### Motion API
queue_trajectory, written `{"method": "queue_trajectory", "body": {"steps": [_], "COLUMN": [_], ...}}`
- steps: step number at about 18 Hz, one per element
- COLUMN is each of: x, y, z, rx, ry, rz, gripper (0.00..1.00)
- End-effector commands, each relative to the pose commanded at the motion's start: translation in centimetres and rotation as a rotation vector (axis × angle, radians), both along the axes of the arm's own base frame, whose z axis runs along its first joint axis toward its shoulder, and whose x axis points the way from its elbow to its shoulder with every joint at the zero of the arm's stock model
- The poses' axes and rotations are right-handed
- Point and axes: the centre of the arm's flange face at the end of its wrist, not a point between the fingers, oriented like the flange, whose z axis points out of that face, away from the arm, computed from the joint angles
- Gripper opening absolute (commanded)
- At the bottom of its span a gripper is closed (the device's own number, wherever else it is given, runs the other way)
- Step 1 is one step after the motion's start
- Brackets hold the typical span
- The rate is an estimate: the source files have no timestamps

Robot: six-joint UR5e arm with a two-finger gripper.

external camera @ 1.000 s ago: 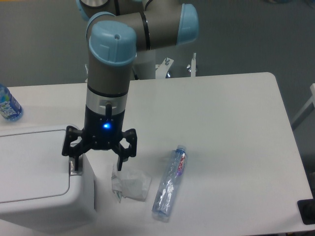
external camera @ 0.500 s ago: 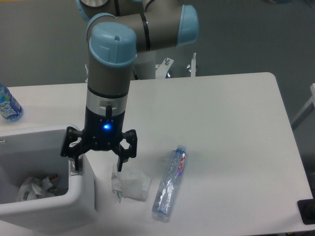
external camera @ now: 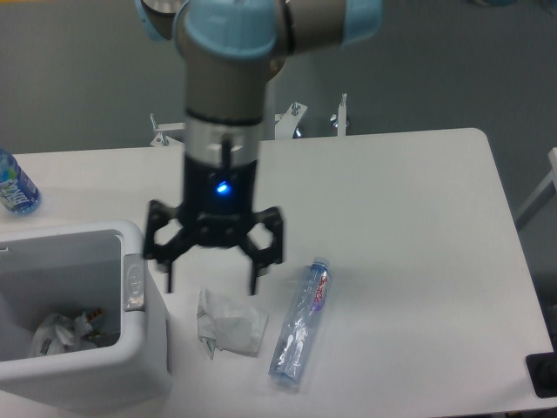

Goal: Open the trash can
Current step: 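Raise the gripper away from the opened bin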

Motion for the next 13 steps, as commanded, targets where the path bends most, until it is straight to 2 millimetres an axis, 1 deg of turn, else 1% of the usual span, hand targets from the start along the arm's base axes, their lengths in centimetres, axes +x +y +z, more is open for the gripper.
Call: {"method": "queue_trajectory", "body": {"steps": [2, 4, 6, 7, 9, 10, 13], "x": [-1.7, -2.9, -4.4, -5.4, -6.7, -7.4, -8.3], "y": [-1.6, -3.7, -5.4, -6.5, -8.4, -9.1, -10.0], "z": [-0.9, -1.2, -1.6, -1.9, -1.5, -1.6, -1.8], "rx": [-0.111, -0.249, -0.341, -0.372, -0.41, -0.424, -0.432], "ry": [0.071, 0.149, 0.185, 0.197, 0.228, 0.233, 0.231], "rz": [-0.022, -0.099, -0.194, -0.229, -0.287, -0.304, -0.3], "gripper": [1.0, 1.0, 1.0, 1.0, 1.0, 1.0, 1.0]}}
